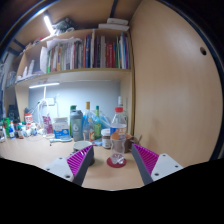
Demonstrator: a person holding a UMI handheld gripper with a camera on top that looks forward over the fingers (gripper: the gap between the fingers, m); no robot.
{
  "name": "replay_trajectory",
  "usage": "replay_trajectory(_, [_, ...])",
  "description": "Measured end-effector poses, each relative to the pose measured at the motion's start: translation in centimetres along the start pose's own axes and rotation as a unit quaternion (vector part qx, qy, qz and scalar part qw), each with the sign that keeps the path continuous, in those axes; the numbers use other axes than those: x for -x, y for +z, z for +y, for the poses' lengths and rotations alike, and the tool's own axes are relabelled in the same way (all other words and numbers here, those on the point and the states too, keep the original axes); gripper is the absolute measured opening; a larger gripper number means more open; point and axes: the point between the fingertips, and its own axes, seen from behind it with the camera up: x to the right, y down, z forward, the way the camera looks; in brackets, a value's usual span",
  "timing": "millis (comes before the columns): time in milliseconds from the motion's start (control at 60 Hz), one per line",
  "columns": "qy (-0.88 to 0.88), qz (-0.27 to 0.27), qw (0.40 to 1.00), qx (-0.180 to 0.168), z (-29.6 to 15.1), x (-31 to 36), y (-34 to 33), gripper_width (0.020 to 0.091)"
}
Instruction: Pour water
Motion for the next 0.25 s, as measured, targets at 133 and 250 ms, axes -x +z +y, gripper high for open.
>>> replay_trajectory(133, [0.019, 0.001, 1.0, 0.008, 0.3, 2.4, -4.2, 0.0839])
replay_trajectory(250, [0.029, -0.008, 1.0, 0.005, -0.2, 4.3, -7.1, 0.0839])
